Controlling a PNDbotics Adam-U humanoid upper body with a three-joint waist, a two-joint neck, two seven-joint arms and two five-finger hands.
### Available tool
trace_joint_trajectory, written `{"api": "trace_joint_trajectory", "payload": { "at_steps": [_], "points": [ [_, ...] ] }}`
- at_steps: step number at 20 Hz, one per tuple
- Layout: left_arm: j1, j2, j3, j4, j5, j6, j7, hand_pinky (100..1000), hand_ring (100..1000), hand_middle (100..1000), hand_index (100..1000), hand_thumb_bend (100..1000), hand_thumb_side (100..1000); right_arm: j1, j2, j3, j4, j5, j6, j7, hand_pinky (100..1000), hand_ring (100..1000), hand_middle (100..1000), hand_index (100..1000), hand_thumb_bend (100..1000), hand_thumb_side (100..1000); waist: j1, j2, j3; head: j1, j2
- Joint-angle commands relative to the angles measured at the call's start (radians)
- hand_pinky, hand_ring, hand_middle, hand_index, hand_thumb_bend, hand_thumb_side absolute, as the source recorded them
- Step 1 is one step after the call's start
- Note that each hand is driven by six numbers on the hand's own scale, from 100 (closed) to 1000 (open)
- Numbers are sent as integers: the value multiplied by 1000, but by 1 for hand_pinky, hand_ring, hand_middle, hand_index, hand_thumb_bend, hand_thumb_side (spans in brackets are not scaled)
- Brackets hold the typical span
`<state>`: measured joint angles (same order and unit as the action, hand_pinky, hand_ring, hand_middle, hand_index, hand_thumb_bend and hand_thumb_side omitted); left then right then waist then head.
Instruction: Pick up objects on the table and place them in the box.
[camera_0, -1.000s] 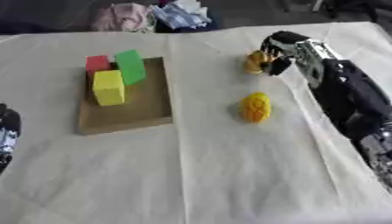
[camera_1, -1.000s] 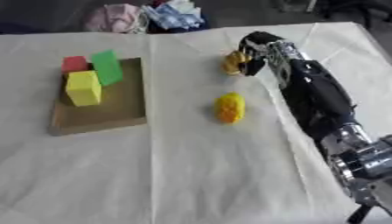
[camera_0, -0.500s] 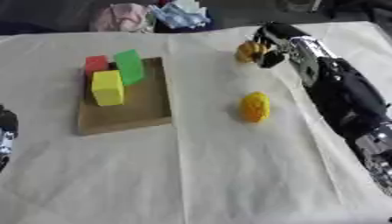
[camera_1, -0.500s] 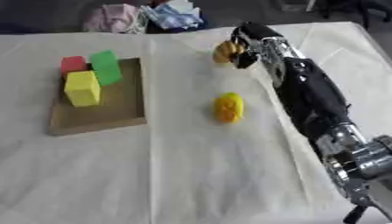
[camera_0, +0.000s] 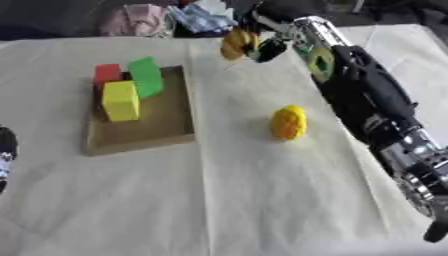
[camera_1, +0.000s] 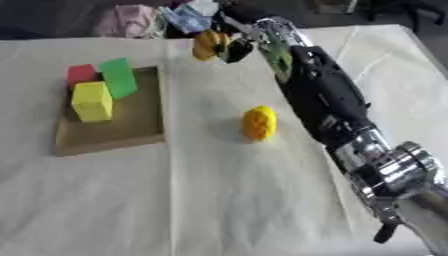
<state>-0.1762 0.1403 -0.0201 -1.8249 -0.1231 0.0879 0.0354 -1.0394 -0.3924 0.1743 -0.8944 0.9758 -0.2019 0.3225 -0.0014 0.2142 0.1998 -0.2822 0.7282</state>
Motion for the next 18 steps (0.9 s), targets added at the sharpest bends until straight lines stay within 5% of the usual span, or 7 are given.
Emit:
{"api": "trace_joint_trajectory", "payload": {
  "at_steps": [1,18],
  "points": [
    [-9,7,2,-16,0,-1,-4,708,701,697,781,336,506,-38,34,19,-12,26,-25,23,688,618,456,525,100,100,15,-22,3,-9,-7],
    [-11,0,-6,-16,4,-2,-13,708,702,697,782,336,506,-63,232,35,80,151,-61,22,684,616,458,529,100,100,27,-19,14,-29,-1]
  ]
}}
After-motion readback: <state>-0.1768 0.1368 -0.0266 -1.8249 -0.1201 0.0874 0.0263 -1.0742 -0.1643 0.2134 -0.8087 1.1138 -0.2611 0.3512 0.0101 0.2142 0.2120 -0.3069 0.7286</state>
